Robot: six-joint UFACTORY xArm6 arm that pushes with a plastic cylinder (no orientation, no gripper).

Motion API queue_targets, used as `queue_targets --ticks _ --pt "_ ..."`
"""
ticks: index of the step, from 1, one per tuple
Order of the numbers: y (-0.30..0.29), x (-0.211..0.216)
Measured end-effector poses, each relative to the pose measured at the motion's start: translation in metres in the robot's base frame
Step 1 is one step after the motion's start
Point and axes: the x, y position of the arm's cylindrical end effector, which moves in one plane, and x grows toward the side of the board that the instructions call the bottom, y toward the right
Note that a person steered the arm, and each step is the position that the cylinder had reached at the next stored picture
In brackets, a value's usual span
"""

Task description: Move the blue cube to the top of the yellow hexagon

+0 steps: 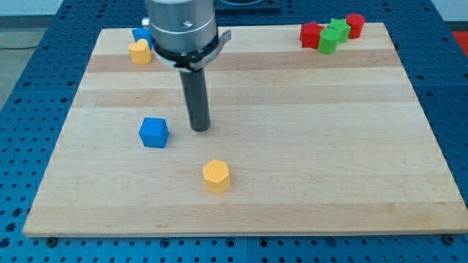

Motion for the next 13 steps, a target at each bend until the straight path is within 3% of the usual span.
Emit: queue_targets --ticks 1,2,3,4,6,8,9,11,13 --pt "-0.023 -0.008" --pt "-0.035 -0.048" --pt "-0.080 -0.039" --pt "-0.102 0.001" --pt "-0.035 0.015" --pt "-0.012 -0.036" --pt "0.016 -0.034" --pt "0.022 0.003" --pt "0.031 0.007"
